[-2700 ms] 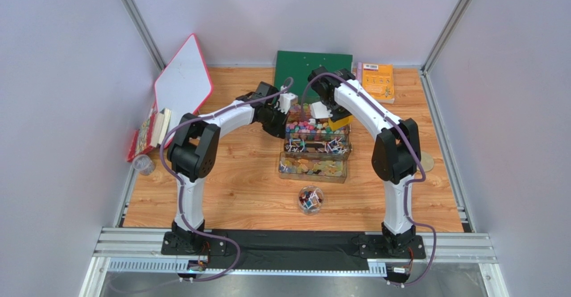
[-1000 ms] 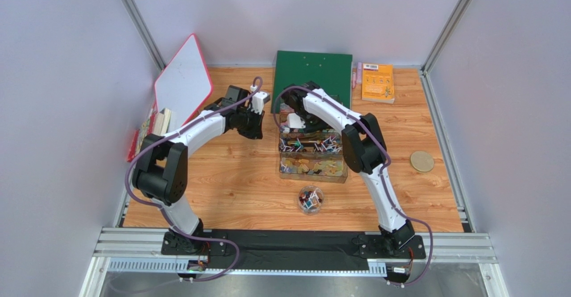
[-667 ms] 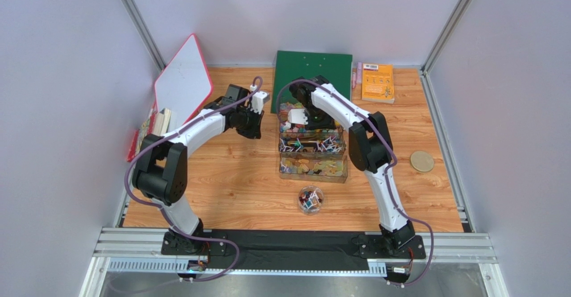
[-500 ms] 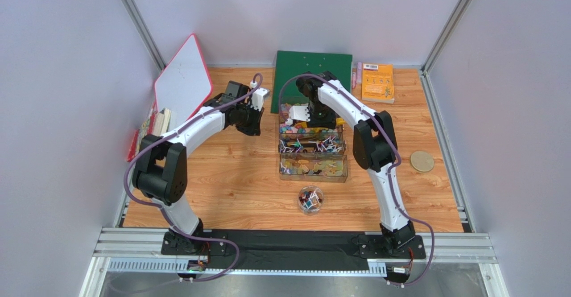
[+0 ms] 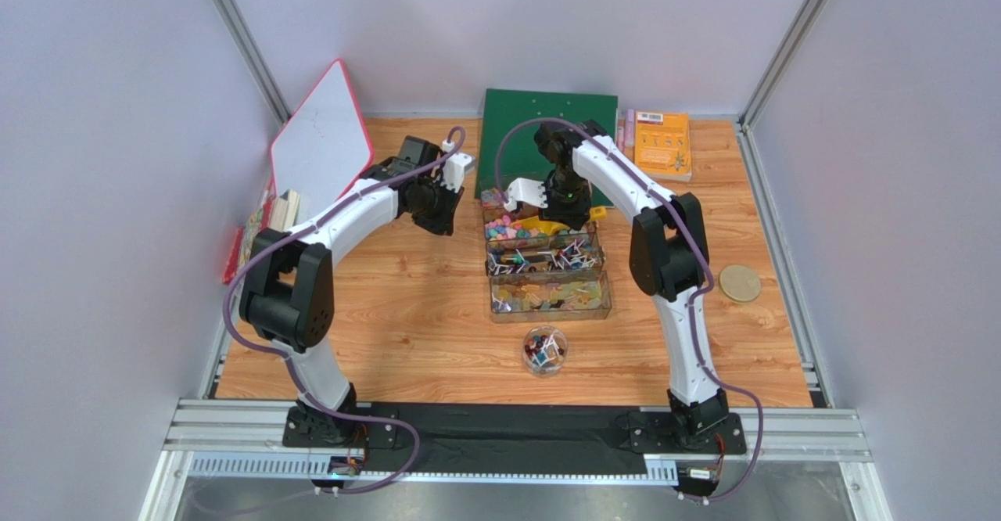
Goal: Pack the candies
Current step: Scoop the fake candies from the storage box.
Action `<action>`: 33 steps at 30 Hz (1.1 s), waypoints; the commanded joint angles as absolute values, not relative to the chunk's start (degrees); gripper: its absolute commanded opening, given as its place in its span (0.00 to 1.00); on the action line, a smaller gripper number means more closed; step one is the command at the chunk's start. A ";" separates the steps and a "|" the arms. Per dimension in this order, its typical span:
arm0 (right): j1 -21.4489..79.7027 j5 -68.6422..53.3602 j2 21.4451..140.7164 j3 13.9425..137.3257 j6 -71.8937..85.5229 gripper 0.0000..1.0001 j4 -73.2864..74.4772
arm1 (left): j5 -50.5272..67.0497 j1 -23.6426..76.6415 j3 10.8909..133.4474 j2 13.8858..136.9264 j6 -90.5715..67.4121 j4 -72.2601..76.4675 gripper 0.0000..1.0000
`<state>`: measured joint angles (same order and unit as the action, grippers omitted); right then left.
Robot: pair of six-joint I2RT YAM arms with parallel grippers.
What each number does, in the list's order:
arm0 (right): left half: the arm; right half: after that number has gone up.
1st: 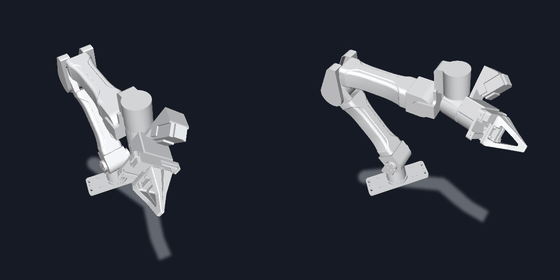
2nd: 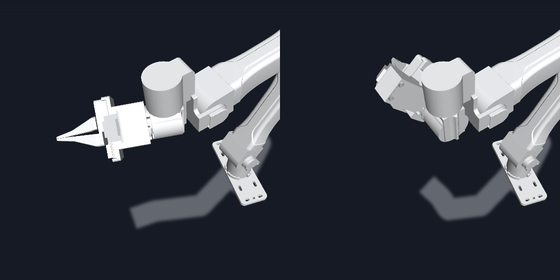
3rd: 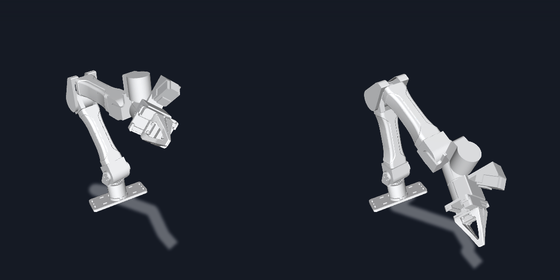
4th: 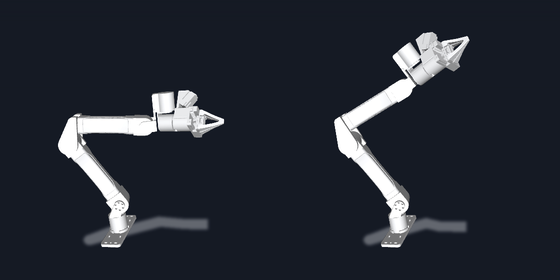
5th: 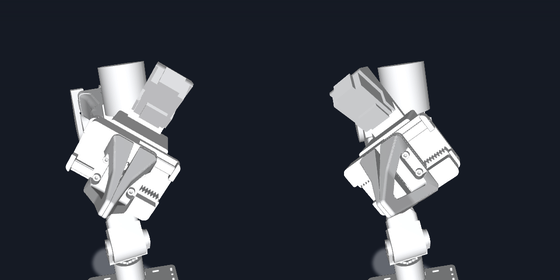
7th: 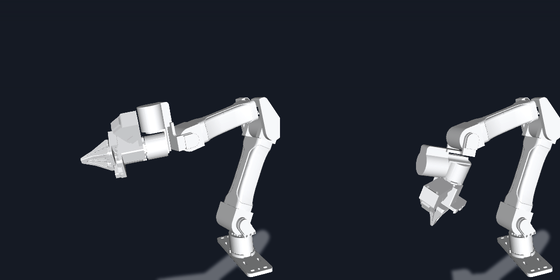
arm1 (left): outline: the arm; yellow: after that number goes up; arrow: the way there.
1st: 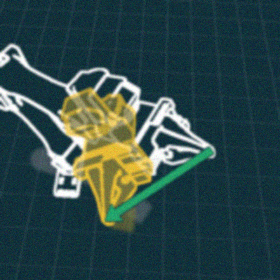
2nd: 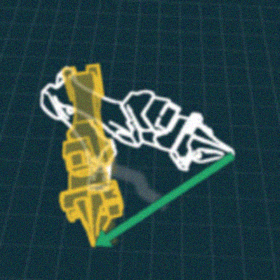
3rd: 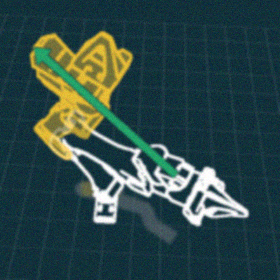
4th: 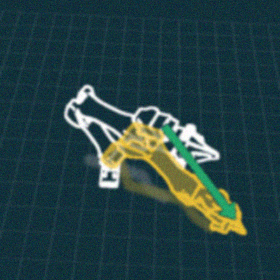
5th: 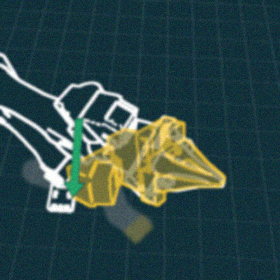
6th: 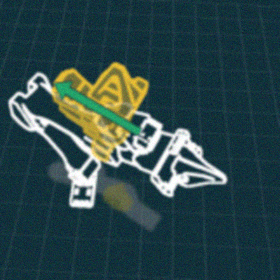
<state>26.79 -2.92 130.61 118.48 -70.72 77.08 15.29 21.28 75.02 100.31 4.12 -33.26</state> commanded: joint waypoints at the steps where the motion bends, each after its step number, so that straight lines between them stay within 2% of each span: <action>1: 27.33 -12.65 130.34 116.81 -69.26 0.39 95.54 | 14.33 20.92 78.48 101.69 5.80 -34.54 0.00; 4: 27.33 -13.62 130.69 117.33 -68.91 0.40 95.19 | 14.24 20.74 80.06 102.92 5.89 -35.15 0.00; 7: 27.25 -15.02 130.69 117.07 -68.64 0.50 94.57 | 13.97 20.65 81.73 104.23 6.24 -35.94 0.00; 8: 27.25 -15.46 130.52 116.98 -68.64 0.49 94.48 | 13.80 20.65 82.17 104.67 6.24 -36.12 0.00; 9: 27.25 -15.73 130.26 116.90 -68.64 0.45 94.05 | 13.71 20.65 82.70 104.94 6.24 -36.30 0.00; 10: 27.25 -16.34 130.17 116.89 -68.56 0.35 93.87 | 13.71 20.65 83.05 105.20 6.33 -36.65 0.00; 13: 27.16 -16.61 130.17 116.89 -68.29 0.17 93.25 | 13.36 20.65 83.93 105.99 6.68 -37.18 0.00; 17: 26.02 -17.49 130.08 116.72 -68.38 0.00 92.64 | 12.66 20.66 85.16 106.79 7.82 -38.14 0.00; 33: 20.39 -31.72 123.31 109.08 -72.78 0.00 87.11 | 11.52 18.11 91.05 109.95 12.48 -42.98 0.00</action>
